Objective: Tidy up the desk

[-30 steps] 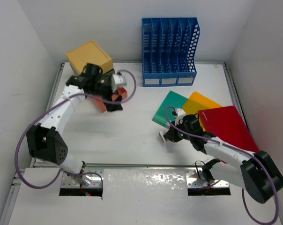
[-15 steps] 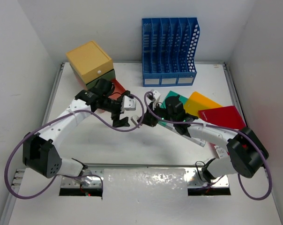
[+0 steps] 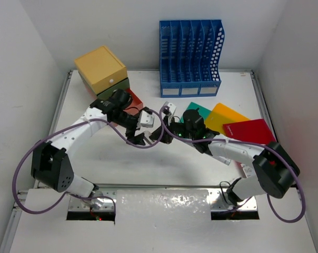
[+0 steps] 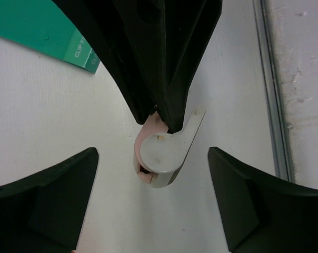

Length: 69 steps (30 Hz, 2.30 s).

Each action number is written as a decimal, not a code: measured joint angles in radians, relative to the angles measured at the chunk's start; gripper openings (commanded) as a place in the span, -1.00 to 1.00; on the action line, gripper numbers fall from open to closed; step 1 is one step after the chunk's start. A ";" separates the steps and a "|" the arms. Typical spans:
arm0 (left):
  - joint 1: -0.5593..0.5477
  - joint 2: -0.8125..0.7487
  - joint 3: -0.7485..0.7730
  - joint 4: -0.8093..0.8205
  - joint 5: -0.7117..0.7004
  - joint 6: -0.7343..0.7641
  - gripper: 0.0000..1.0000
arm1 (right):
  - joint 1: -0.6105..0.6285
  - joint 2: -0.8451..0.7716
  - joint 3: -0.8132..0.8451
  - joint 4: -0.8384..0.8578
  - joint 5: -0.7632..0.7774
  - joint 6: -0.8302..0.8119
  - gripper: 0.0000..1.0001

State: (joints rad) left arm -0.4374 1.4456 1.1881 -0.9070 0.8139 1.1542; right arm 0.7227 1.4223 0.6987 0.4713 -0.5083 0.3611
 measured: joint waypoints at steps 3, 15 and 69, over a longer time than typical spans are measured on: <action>0.000 0.025 0.039 -0.045 0.023 0.019 0.29 | 0.006 0.010 0.003 -0.002 0.008 -0.010 -1.00; 0.000 0.030 0.065 -0.105 0.025 0.056 0.02 | 0.007 0.015 0.007 -0.001 0.031 -0.025 -1.00; 0.127 0.126 0.000 0.122 -0.199 -0.198 -1.00 | -0.050 -0.286 -0.186 -0.319 0.306 -0.208 -0.05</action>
State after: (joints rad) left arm -0.3103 1.5719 1.1877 -0.7853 0.6147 0.9565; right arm 0.6727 1.1362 0.5129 0.1528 -0.2020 0.1528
